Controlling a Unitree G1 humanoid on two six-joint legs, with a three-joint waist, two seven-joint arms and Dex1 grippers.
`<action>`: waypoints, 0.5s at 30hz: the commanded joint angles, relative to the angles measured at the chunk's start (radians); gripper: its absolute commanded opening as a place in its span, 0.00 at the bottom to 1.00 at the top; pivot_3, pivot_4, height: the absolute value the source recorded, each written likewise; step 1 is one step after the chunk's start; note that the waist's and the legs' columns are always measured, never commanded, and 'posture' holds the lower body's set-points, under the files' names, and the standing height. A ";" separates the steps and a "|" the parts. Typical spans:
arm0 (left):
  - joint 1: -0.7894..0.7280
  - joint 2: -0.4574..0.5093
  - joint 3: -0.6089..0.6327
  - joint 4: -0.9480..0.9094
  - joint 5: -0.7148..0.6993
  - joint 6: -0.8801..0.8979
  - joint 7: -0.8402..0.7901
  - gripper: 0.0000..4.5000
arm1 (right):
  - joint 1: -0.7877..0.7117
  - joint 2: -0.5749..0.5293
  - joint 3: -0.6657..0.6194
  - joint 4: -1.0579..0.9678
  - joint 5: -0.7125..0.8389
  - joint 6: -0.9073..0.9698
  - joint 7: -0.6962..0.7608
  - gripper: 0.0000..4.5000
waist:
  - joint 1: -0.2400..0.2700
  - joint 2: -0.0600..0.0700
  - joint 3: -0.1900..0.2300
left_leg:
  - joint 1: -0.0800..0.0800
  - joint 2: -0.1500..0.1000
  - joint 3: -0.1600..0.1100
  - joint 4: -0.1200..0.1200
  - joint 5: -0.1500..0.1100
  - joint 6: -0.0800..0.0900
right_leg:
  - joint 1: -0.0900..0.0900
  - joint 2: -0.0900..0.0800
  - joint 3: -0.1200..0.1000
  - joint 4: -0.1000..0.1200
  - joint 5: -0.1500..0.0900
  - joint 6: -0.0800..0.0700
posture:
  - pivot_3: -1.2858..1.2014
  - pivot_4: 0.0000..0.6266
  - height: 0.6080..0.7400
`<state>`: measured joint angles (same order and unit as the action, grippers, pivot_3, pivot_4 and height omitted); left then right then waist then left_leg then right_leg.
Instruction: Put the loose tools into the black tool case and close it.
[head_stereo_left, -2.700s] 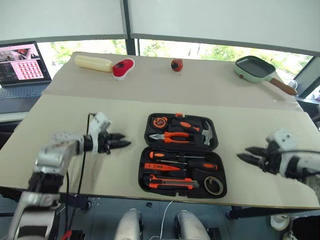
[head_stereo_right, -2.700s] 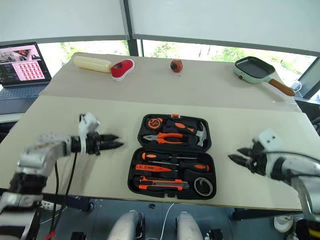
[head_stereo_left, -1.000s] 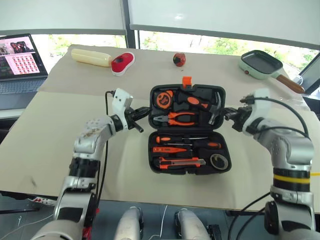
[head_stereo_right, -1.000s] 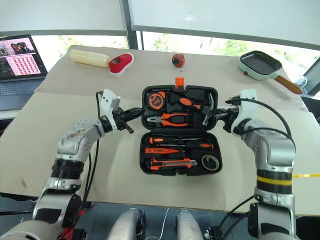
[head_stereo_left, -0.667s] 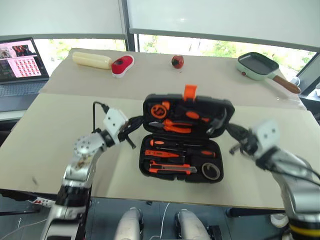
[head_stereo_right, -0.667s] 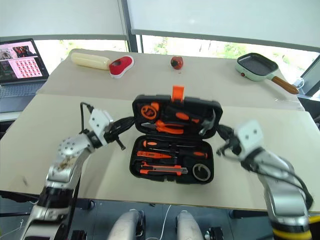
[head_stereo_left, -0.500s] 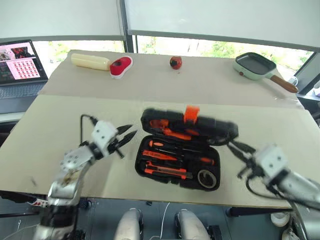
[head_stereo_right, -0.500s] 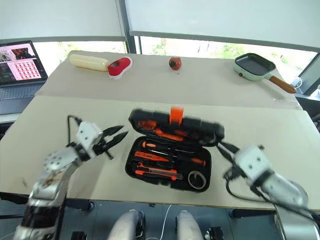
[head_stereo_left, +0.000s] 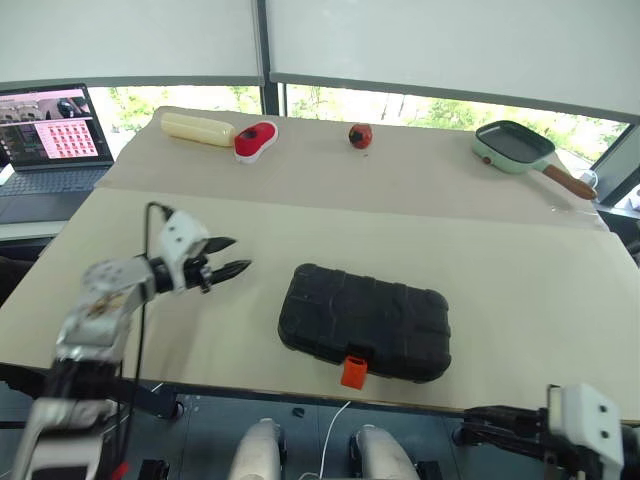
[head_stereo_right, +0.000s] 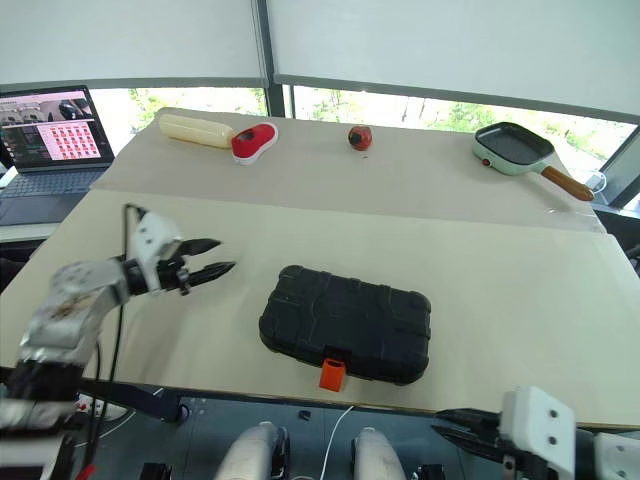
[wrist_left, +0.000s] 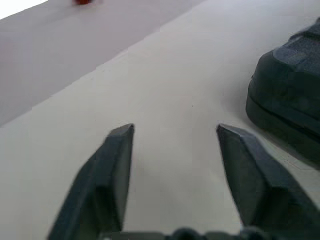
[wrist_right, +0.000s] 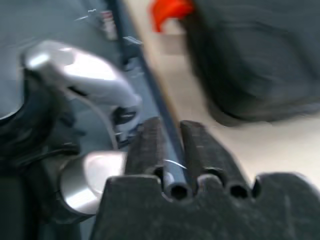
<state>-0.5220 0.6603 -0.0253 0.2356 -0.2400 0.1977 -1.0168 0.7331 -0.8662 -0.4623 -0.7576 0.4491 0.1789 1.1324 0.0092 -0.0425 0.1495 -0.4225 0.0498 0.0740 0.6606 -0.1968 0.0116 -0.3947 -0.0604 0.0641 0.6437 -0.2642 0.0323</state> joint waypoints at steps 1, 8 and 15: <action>-0.157 -0.074 -0.089 0.203 0.080 -0.160 -0.063 0.26 | -0.136 -0.039 0.146 -0.002 -0.036 0.059 -0.039 0.00 | -0.003 -0.001 0.000 | -0.001 0.000 0.000 0.000 0.000 0.000 | -0.001 0.000 0.000 0.000 0.002 0.003 | 0.52 0.24 1.00; -0.337 -0.222 -0.236 0.547 0.264 -0.467 -0.061 0.01 | -0.450 -0.032 0.403 0.082 -0.105 0.152 -0.103 0.00 | -0.002 -0.001 0.000 | -0.010 -0.002 -0.002 0.000 0.000 0.000 | -0.008 0.002 0.001 0.002 0.002 0.007 | 0.52 0.24 1.00; -0.248 -0.179 -0.287 0.348 0.167 -0.407 -0.397 0.01 | -0.723 0.052 0.453 0.226 -0.221 0.257 -0.301 0.00 | -0.020 -0.002 0.001 | -0.013 -0.001 -0.003 0.001 0.000 0.000 | -0.011 0.003 0.001 0.003 0.003 0.008 | 0.52 0.24 1.00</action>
<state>-0.8062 0.4821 -0.2720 0.7114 -0.0170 -0.2517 -1.2657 0.0828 -0.8429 0.0376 -0.5797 0.2834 0.4243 0.9561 -0.0108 -0.0446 0.1504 -0.4349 0.0490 0.0715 0.6618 -0.1970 0.0118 -0.4054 -0.0578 0.0649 0.6472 -0.2614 0.0401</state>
